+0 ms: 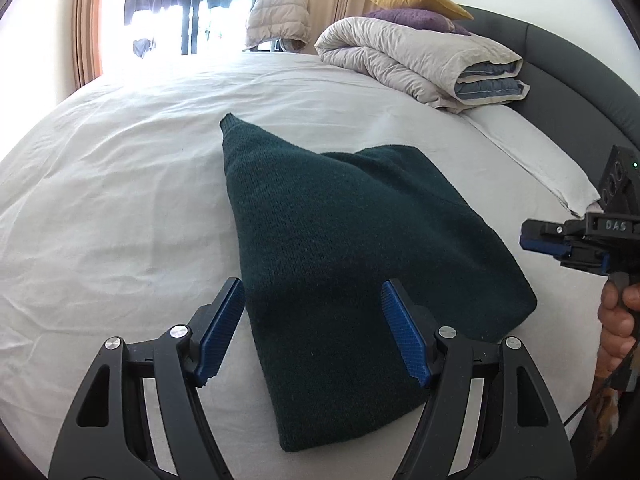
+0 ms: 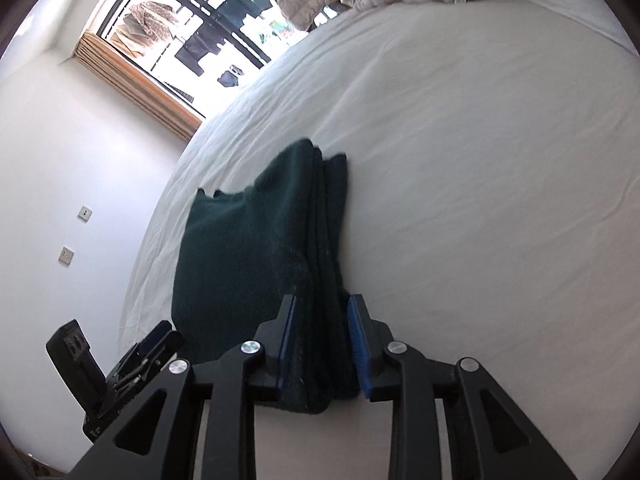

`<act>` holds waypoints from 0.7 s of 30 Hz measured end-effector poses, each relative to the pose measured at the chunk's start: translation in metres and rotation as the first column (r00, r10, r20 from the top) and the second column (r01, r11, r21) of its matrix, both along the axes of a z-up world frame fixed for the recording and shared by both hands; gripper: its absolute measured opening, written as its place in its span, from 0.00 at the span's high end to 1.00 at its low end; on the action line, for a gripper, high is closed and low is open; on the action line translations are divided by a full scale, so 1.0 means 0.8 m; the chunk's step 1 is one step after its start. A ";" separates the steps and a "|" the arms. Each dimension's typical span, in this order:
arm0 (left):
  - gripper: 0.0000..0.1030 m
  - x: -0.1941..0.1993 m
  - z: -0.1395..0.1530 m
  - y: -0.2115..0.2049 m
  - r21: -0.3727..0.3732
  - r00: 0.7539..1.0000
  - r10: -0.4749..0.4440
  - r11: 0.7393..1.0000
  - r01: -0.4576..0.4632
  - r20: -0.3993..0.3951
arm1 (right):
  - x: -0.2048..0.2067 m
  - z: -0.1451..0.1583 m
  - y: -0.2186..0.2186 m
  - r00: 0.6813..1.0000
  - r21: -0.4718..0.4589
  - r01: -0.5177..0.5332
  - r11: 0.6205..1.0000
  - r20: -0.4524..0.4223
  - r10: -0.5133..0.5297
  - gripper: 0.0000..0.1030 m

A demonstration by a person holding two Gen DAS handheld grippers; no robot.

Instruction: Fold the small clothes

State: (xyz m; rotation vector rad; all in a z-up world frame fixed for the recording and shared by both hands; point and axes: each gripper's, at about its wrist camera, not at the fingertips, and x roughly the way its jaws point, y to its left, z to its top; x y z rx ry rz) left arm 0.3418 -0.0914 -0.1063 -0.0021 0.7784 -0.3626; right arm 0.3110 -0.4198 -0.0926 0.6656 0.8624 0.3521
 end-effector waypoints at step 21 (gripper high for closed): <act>0.18 0.116 0.020 0.014 -0.020 0.999 0.036 0.999 -0.036 0.011 | 0.091 -0.004 0.040 0.988 0.129 -0.141 0.981 0.079 0.132 0.70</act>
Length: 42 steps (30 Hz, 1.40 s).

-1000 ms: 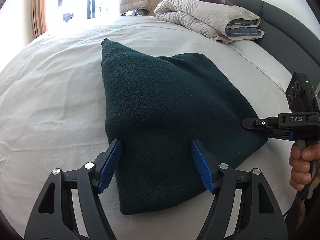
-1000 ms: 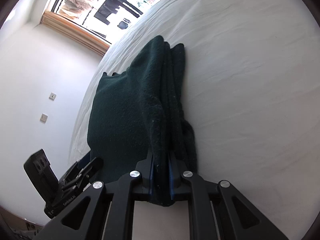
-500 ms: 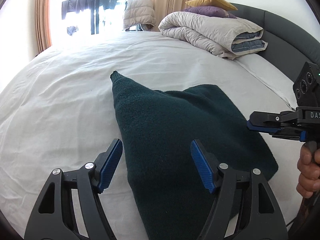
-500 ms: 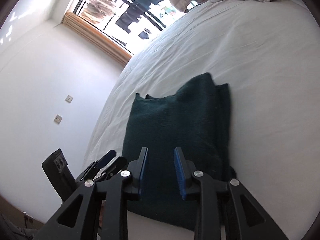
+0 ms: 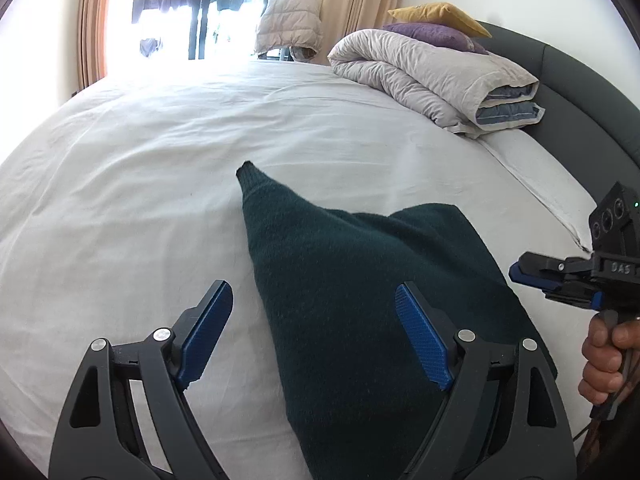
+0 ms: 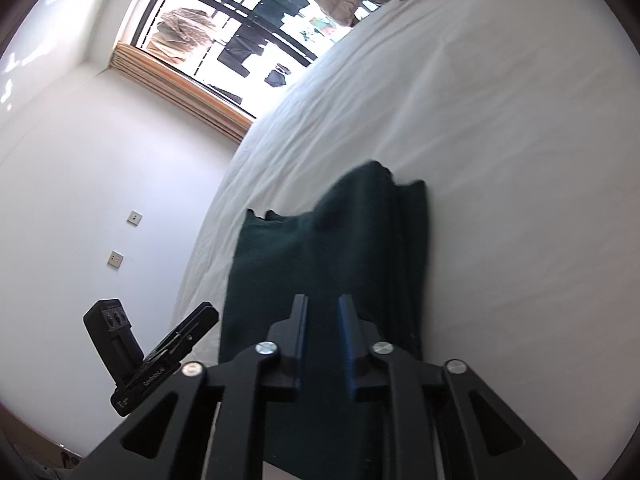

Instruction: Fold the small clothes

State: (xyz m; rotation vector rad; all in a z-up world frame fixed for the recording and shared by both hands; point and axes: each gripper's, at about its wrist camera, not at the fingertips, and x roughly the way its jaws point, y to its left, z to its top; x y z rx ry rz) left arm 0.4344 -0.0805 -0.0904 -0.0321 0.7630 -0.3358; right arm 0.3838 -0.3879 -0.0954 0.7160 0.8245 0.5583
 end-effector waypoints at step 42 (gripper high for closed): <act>0.48 0.085 -0.074 0.036 -0.303 0.932 -0.032 0.949 -0.084 -0.360 | 0.050 -0.091 -0.019 0.977 0.105 0.048 0.993 -0.210 -0.025 0.66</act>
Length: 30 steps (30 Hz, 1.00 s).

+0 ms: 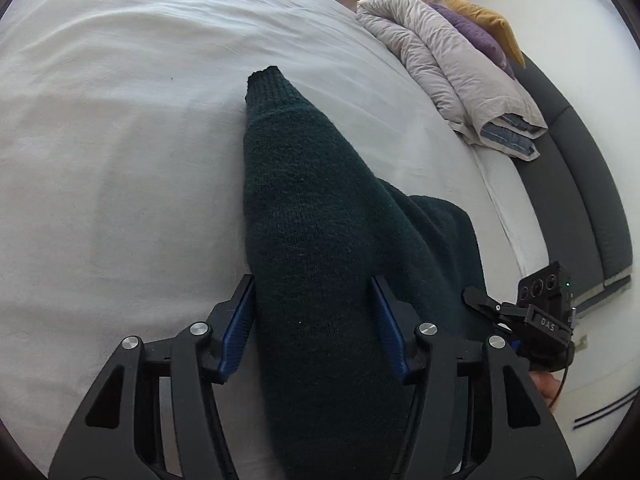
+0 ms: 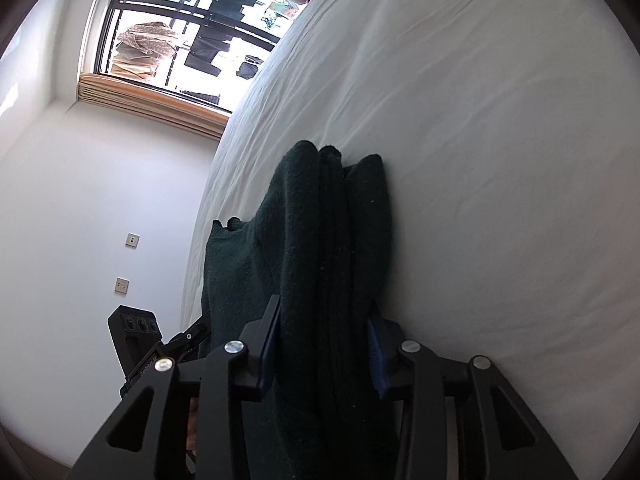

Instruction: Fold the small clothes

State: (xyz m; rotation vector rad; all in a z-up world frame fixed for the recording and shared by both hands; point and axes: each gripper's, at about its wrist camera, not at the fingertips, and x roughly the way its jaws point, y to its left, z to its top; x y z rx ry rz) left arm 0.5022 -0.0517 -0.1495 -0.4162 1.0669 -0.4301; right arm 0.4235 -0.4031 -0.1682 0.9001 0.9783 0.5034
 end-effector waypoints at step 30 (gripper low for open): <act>0.68 -0.266 0.163 0.277 0.031 0.972 0.165 0.984 -0.173 0.170 | -0.184 0.151 0.260 0.942 -0.137 -0.221 0.966 0.227 0.248 0.76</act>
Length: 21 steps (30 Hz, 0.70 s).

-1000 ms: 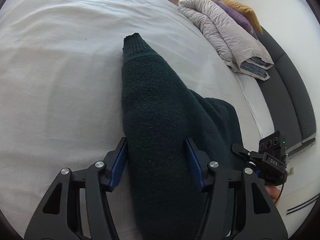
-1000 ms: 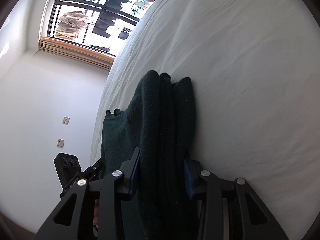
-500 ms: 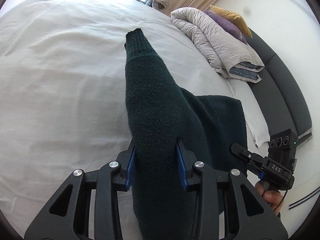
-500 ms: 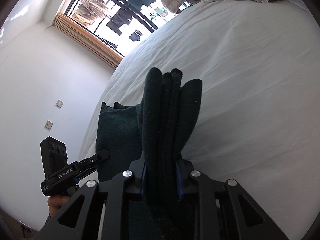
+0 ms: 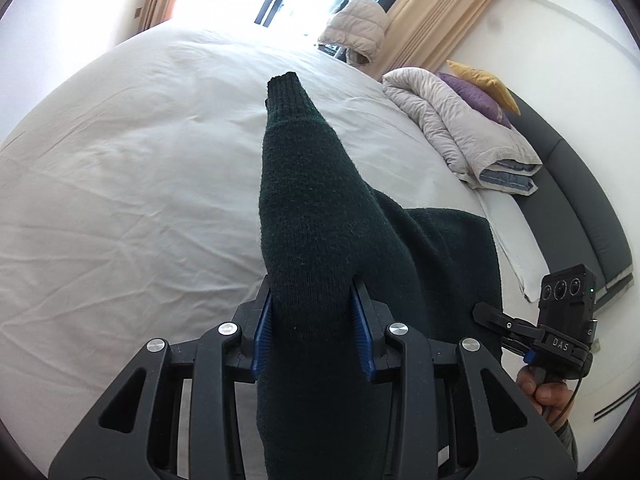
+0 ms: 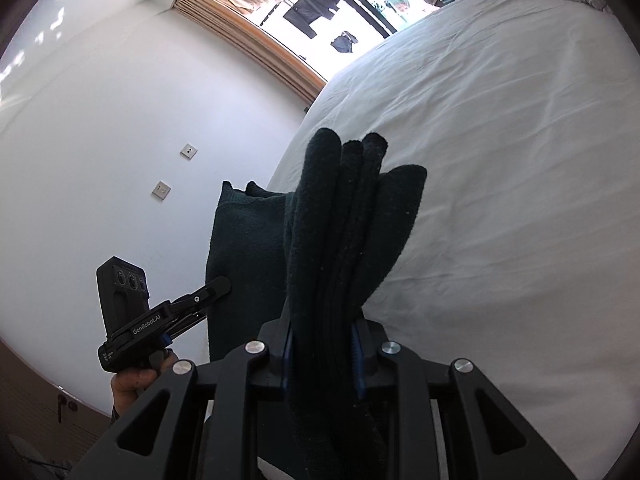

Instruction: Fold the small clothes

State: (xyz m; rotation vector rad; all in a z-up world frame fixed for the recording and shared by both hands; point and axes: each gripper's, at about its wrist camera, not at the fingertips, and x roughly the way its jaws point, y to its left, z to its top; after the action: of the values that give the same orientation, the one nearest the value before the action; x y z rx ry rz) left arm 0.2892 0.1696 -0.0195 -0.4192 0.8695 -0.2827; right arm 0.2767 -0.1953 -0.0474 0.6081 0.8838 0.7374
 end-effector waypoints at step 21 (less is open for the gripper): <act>0.44 -0.004 -0.131 0.038 0.012 0.997 0.052 0.999 -0.051 -0.059 | 0.003 -0.130 -0.019 0.985 0.057 0.072 0.996 -0.161 -0.062 0.74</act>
State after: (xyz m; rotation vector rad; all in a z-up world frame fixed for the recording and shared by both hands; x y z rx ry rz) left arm 0.2863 0.2000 -0.1245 -0.4416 0.9165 -0.2193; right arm 0.2793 -0.2109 -0.1514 0.7569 0.9851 0.6635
